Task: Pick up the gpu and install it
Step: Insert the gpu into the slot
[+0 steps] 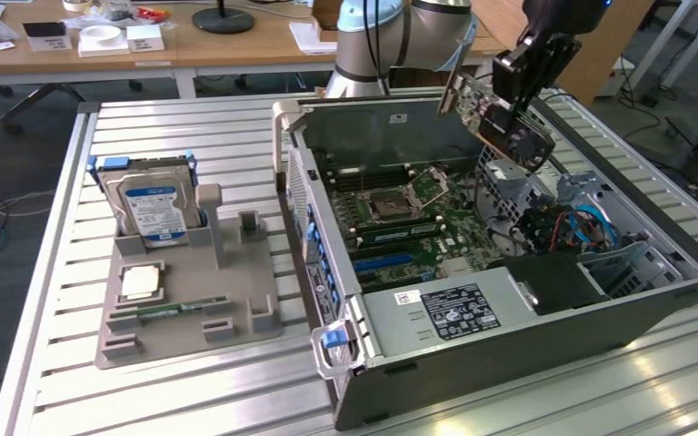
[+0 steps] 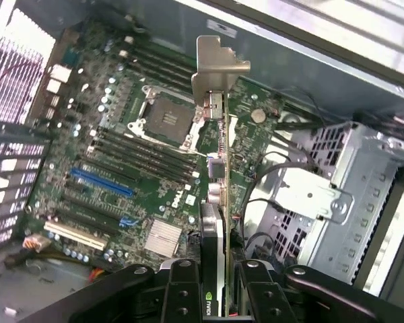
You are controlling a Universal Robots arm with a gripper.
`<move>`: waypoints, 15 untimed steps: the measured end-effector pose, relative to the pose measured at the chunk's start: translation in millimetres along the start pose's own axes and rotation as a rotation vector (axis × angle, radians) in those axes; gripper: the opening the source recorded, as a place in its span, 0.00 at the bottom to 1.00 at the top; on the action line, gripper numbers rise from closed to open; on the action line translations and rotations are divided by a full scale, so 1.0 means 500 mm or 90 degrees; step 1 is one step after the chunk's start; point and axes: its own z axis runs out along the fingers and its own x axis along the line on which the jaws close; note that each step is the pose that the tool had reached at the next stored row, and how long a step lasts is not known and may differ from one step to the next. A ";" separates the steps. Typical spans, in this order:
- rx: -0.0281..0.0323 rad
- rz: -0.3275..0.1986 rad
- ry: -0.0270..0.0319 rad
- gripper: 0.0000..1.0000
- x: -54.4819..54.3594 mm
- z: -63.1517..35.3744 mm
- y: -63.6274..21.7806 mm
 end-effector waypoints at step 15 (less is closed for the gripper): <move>-0.0045 -0.173 0.0080 0.27 0.000 0.002 0.000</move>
